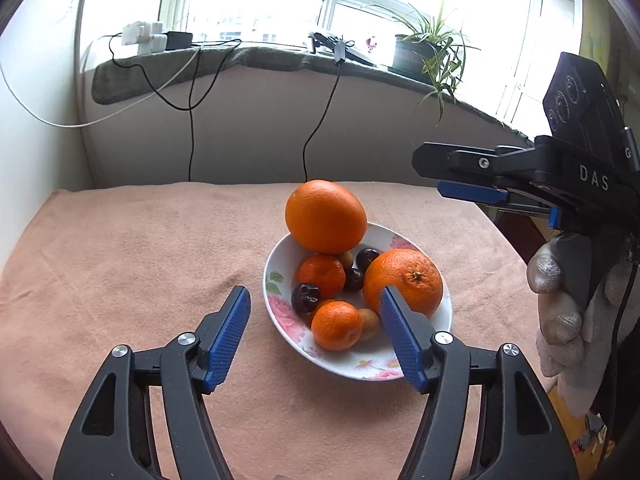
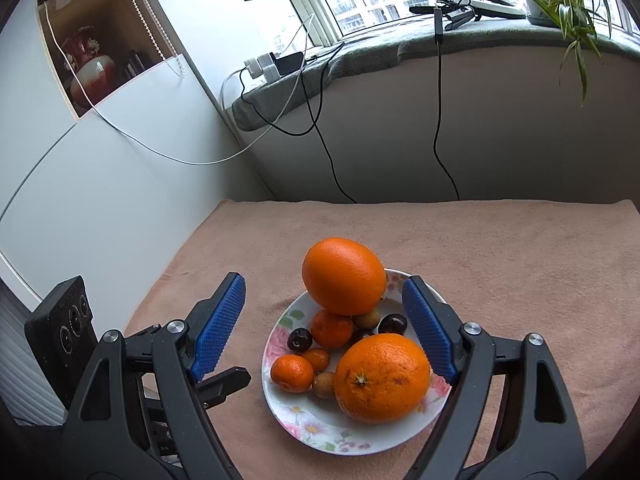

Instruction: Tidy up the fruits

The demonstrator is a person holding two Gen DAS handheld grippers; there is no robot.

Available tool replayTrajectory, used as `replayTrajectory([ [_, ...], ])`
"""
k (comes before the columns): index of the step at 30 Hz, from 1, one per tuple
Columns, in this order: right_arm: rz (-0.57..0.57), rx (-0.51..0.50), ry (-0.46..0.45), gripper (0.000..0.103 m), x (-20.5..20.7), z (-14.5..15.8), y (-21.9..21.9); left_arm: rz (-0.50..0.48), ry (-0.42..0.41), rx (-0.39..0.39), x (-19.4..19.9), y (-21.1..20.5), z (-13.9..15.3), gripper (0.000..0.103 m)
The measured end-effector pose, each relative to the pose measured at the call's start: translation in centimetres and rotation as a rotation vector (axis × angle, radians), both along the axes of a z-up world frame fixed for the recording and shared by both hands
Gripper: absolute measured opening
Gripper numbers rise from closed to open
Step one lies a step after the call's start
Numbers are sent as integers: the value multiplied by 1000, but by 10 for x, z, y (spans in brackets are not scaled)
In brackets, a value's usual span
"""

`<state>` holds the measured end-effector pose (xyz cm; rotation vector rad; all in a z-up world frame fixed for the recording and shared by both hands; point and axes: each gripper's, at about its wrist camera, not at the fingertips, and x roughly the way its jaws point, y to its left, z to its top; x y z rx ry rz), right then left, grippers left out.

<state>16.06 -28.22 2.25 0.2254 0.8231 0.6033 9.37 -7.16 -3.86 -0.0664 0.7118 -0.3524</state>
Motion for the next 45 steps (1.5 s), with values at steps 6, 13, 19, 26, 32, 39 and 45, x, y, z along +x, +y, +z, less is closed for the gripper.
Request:
replayTrajectory([
  [6, -61, -94, -64, 92, -26, 7, -3, 16, -17, 16, -10, 4, 7, 75],
  [13, -168, -182, -73, 92, -48, 3, -9, 40, -15, 48, -18, 8, 7, 75],
  [19, -246, -215, -111, 94, -71, 5, -16, 65, -27, 54, -25, 14, 12, 80],
  [26, -344, -257, -118, 103, -99, -1, -24, 94, -34, 61, -34, 17, 11, 82],
  [32, -442, -270, -103, 103, -118, -4, -32, 109, -22, 62, -41, 20, 9, 82],
  [39, -482, -286, -117, 103, -126, 4, -34, 113, -8, 63, -45, 20, 7, 82],
  [45, -473, -302, -135, 103, -126, 7, -27, 113, -15, 68, -48, 20, 10, 82],
])
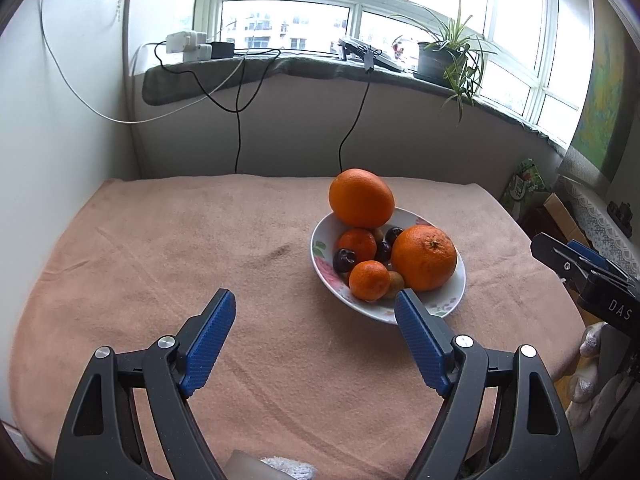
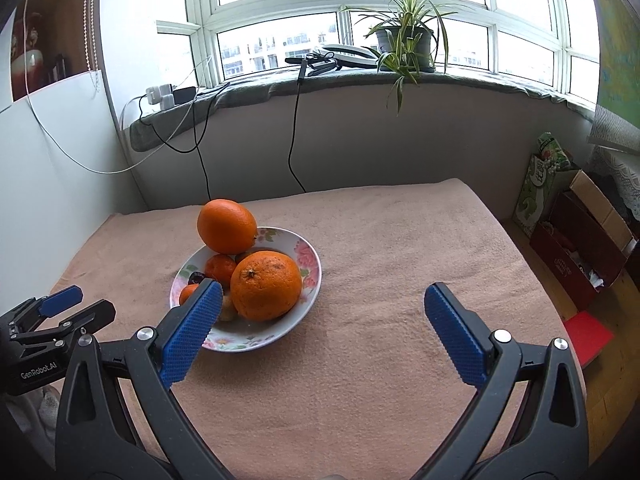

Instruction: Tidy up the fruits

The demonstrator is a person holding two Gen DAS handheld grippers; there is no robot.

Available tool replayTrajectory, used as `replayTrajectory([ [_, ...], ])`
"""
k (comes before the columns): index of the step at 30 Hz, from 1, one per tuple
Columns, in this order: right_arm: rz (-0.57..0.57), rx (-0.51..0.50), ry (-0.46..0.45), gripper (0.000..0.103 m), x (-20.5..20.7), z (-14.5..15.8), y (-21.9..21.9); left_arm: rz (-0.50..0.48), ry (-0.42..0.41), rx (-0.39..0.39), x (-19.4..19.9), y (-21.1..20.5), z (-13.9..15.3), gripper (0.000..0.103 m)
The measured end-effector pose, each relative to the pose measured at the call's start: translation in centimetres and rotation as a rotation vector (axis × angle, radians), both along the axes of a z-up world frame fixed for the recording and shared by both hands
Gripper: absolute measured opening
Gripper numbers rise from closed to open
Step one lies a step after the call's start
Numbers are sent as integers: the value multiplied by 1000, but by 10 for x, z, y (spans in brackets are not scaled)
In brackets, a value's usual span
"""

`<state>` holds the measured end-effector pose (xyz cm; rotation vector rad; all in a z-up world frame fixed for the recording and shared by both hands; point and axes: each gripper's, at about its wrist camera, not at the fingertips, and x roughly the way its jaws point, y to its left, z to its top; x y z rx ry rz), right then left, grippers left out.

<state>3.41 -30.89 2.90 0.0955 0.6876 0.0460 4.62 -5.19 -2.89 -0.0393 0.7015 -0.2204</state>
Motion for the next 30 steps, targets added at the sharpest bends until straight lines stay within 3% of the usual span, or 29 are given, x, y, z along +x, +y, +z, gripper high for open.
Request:
replayTrajectory([
  [30, 15, 1, 6, 103, 2, -4, 9, 5, -2, -8, 1, 3, -1, 82],
])
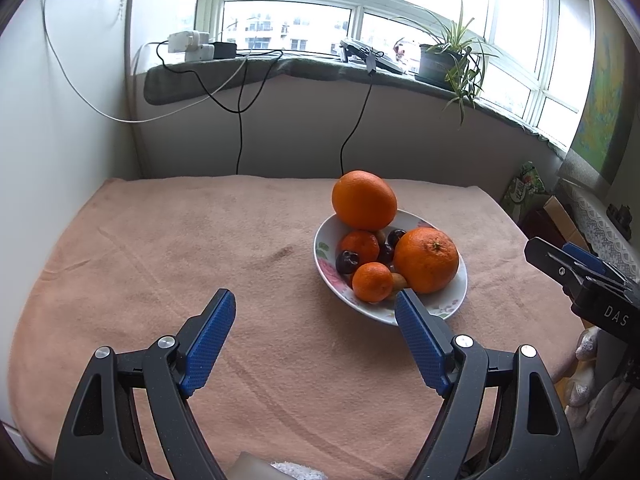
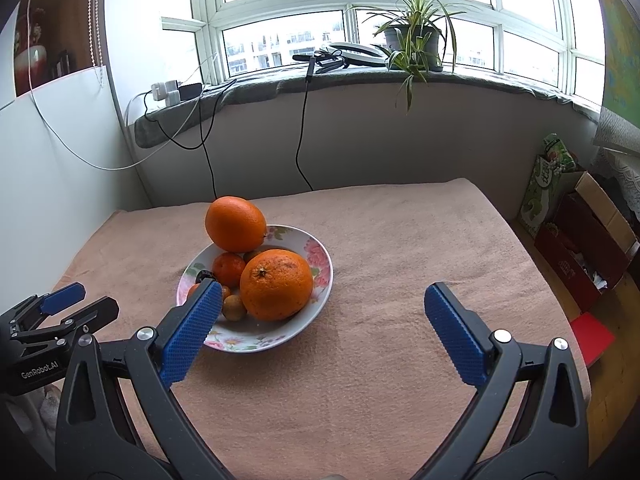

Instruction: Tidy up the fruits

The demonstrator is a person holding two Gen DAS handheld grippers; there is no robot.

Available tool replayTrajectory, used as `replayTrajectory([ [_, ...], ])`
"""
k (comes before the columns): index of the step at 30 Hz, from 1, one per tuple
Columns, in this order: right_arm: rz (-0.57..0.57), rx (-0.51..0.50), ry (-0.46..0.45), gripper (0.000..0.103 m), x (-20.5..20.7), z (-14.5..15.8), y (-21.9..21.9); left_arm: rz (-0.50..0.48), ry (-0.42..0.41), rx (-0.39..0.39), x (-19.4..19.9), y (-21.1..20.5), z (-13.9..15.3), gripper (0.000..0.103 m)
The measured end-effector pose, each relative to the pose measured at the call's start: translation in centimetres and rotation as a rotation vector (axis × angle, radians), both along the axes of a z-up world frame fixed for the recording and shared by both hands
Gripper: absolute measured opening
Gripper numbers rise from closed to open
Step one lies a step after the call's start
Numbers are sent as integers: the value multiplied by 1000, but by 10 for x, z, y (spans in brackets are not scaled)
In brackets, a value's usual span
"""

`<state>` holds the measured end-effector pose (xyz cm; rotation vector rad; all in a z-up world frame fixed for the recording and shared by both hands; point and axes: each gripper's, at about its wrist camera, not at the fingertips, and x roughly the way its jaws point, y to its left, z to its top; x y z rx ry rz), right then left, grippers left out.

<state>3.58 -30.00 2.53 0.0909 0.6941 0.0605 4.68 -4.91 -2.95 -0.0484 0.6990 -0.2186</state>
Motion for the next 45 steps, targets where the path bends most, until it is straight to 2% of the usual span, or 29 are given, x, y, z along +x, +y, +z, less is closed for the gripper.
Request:
replayTrajectory([
  [45, 12, 6, 20, 103, 2, -8, 2, 10, -23, 4, -2, 0, -1, 82],
])
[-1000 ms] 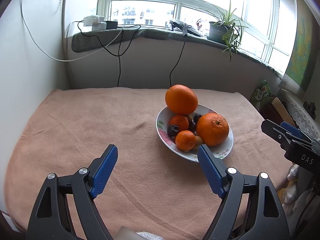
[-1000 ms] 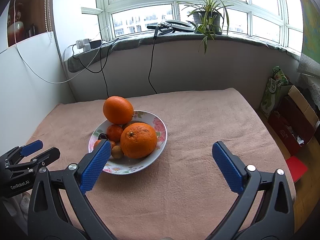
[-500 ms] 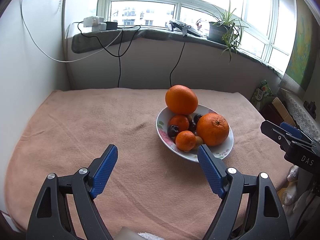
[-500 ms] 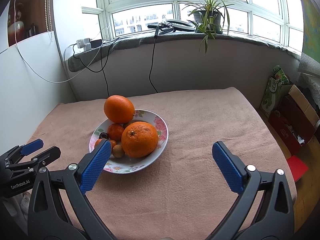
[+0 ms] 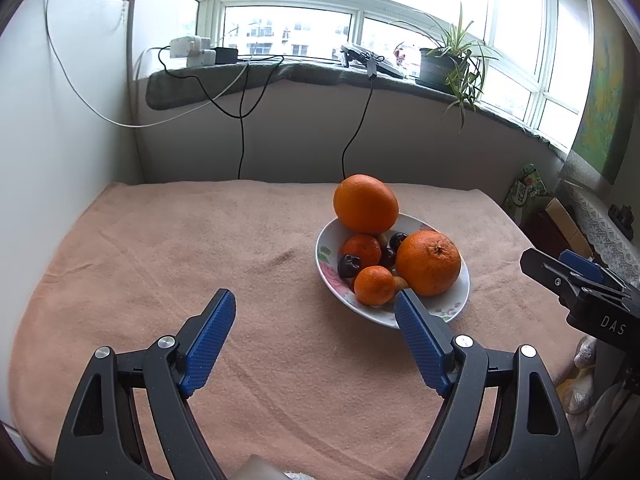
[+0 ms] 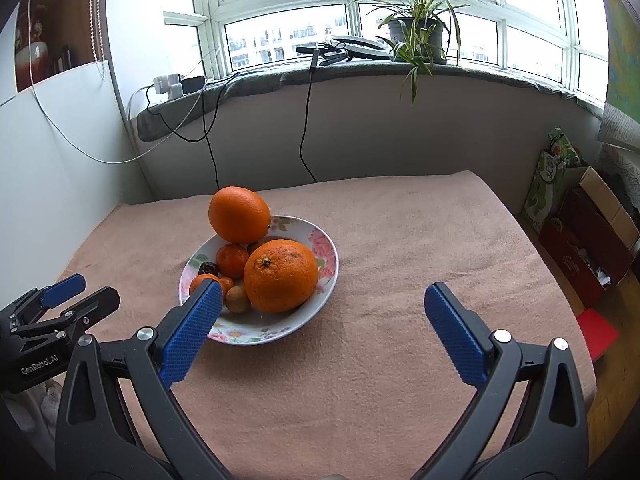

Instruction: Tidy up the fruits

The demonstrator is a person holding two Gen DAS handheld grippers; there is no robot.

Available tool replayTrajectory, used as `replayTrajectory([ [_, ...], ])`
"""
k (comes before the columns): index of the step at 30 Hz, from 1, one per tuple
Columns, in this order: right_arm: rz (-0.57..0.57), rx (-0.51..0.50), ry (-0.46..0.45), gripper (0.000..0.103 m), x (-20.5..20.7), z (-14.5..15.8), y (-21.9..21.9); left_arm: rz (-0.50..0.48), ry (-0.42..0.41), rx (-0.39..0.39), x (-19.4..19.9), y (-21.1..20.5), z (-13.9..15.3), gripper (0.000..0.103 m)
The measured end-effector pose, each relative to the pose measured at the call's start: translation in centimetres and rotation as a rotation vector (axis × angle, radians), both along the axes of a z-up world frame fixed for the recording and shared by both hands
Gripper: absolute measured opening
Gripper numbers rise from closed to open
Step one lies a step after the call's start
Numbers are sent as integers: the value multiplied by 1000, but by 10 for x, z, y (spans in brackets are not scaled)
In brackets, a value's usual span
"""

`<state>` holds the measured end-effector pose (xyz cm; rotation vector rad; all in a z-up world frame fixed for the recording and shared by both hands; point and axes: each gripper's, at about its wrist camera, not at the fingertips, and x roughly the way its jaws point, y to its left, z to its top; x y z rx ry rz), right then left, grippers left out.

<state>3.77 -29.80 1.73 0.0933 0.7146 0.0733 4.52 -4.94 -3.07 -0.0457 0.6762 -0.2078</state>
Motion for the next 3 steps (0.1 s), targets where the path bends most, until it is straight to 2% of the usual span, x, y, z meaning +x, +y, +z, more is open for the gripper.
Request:
replayTrajectory([
  [3, -5, -2, 3, 103, 1, -2, -2, -2, 2, 5, 1, -1, -1, 82],
])
